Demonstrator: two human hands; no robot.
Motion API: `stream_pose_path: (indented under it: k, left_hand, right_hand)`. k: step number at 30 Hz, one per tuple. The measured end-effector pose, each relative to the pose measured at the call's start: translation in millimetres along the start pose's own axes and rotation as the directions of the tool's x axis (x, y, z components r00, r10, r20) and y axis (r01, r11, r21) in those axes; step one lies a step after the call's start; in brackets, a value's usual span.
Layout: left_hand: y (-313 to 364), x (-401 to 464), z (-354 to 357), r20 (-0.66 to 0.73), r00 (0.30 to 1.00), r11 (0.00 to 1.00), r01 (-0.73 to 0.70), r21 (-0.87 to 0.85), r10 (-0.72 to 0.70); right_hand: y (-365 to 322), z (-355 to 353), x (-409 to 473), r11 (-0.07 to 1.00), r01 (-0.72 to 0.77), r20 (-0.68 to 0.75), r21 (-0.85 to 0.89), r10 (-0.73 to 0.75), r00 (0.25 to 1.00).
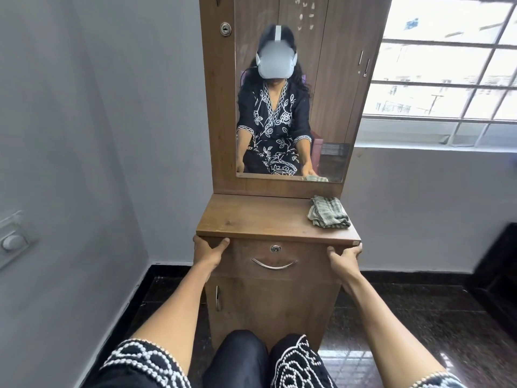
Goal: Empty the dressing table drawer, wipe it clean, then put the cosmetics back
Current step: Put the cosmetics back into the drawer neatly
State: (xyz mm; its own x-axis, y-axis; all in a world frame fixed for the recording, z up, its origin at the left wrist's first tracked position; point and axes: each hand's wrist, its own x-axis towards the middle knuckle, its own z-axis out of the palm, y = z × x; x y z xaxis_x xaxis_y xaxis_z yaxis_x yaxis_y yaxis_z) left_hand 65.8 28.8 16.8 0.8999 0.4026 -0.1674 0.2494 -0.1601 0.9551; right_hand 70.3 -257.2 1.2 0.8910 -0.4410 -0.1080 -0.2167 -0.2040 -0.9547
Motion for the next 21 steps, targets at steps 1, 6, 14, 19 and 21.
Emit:
stream_pose_path:
  k: [1, 6, 14, 19, 21]
  left_hand:
    - [0, 0, -1, 0.011, 1.000, 1.000, 0.003, -0.002, -0.003]
    - [1, 0, -4, 0.063, 0.998, 1.000, 0.021, -0.009, -0.021]
    - [9, -11, -9, 0.107, 0.990, 0.993, 0.077, 0.088, -0.086]
    - [27, -27, -13, 0.170, 0.972, 0.968, 0.121, 0.218, -0.160]
    - [42, -33, -15, 0.250, 0.941, 0.938, 0.145, 0.314, -0.229]
  right_hand:
    - [1, -2, 0, 1.000, -0.011, 0.014, 0.005, 0.010, 1.000]
    - [-3, -8, -2, 1.000, -0.029, 0.062, 0.003, 0.029, 0.998]
    - [-8, -9, -6, 0.996, -0.069, 0.065, -0.051, 0.072, 0.995]
    - [-31, 4, -11, 0.979, -0.186, 0.089, -0.090, 0.193, 0.977]
    - [-48, 9, -14, 0.963, -0.268, 0.192, 0.007, 0.262, 0.946]
